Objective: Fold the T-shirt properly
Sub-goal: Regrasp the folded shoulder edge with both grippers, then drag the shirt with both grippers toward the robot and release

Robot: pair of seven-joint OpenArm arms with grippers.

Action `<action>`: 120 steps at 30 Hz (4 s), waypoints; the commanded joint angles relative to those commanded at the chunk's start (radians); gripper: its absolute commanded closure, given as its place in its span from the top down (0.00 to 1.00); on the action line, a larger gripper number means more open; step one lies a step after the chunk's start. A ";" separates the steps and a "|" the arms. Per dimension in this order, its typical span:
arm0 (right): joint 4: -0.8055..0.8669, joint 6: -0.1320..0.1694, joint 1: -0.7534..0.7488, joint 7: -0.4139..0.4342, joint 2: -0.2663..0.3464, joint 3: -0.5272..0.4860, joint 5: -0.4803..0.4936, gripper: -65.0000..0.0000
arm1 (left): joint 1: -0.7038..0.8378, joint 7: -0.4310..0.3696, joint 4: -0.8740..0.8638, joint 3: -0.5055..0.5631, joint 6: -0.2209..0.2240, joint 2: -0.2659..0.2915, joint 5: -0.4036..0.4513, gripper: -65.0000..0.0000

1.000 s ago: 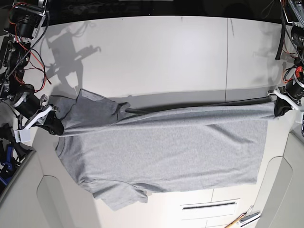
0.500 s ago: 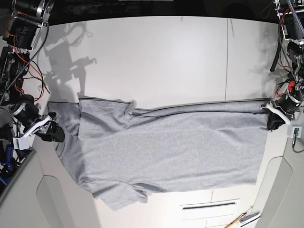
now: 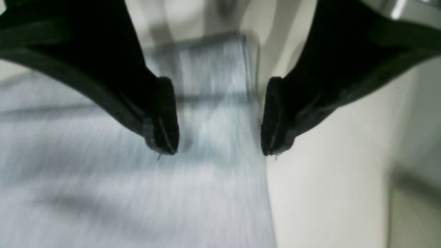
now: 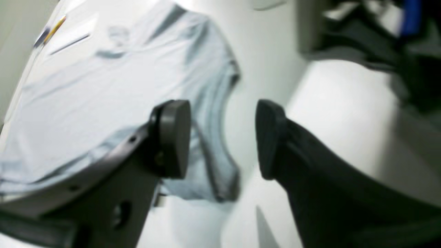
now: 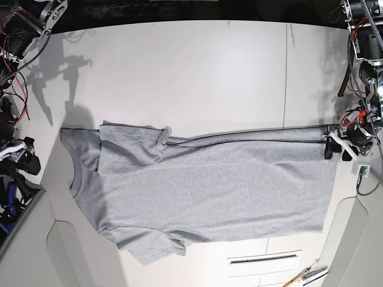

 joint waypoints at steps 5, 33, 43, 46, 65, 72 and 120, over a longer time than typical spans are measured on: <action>0.000 -0.003 -0.122 0.043 -0.003 0.001 0.020 0.46 | 0.005 0.087 0.000 -0.129 -0.046 0.005 -0.187 0.62; -0.296 -0.003 -0.054 0.229 -0.134 -0.100 0.015 0.46 | 0.127 0.119 -0.001 -0.303 -0.121 0.154 -0.344 0.63; -0.296 -0.002 -0.038 0.240 -0.155 -0.134 -0.016 0.06 | 0.088 0.075 0.000 -0.219 -0.099 0.154 -0.242 0.16; -0.294 0.016 -0.034 0.238 -0.153 -0.134 -0.005 0.00 | 0.082 0.065 0.000 -0.219 -0.126 0.153 -0.243 0.00; 0.074 0.016 -0.359 -0.002 -0.087 -0.134 0.167 0.00 | 0.323 0.253 0.373 -0.240 -0.185 0.115 -0.357 0.00; 0.135 0.016 -0.476 -0.040 -0.035 -0.122 0.199 0.00 | 0.505 0.254 0.470 -0.316 -0.177 0.117 -0.402 0.00; 0.229 0.004 -0.372 0.031 0.102 0.122 0.119 0.45 | 0.814 0.306 0.642 -0.594 -0.314 0.120 -0.688 0.47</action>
